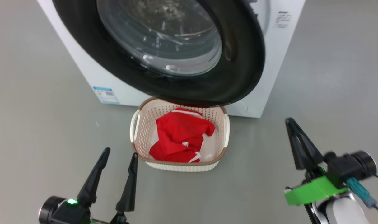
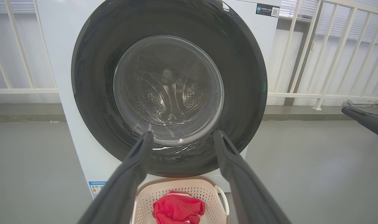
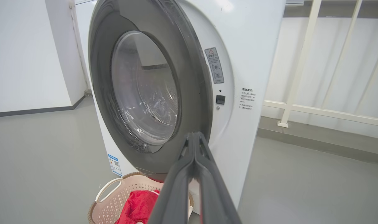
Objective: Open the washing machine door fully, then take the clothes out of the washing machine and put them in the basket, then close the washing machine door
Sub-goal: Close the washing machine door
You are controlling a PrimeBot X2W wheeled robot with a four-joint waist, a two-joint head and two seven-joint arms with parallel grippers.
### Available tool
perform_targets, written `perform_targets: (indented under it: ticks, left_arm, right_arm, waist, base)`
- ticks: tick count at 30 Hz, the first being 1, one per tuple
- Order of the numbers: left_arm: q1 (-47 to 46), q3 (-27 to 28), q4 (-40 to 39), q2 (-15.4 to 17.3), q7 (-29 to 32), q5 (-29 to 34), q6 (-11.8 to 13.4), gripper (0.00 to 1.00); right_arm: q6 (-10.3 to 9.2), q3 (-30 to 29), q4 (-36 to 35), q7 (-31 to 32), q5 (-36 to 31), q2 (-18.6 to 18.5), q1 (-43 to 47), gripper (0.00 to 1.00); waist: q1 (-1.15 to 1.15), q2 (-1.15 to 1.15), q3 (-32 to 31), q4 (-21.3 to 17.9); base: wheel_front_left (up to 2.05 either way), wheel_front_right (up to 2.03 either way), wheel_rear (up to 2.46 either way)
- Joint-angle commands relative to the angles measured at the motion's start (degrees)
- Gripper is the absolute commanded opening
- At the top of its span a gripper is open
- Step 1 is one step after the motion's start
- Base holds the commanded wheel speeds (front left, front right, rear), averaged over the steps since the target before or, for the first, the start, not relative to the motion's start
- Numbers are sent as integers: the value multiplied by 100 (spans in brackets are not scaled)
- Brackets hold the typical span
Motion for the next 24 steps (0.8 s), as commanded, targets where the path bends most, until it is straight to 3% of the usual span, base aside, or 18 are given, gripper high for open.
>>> perform_targets:
  ticks: [1, 11, 19, 24]
  left_arm:
    - [-238, 123, -125, 26, -35, 20, -34, 100]
    - [-511, -82, -81, 12, -35, -124, -63, 100]
    - [-766, -418, -76, 8, -35, -377, -79, 100]
    - [-823, -496, -104, 8, -35, -449, -81, 100]
  right_arm:
    - [34, 226, -41, -37, -74, -59, -370, 0]
    - [34, 569, 601, -37, -333, -287, -1510, 0]
    - [34, 766, 1064, -37, -233, -804, -2398, 0]
    - [34, 783, 1252, -37, -200, -945, -2707, 0]
  waist:
    - [0, 0, 265, 202]
    - [0, 0, 695, 434]
    - [0, 0, 1005, 812]
    - [0, 0, 1121, 918]
  base:
    - [0, 0, 0]
    - [0, 0, 0]
    - [0, 0, 0]
    - [0, 0, 0]
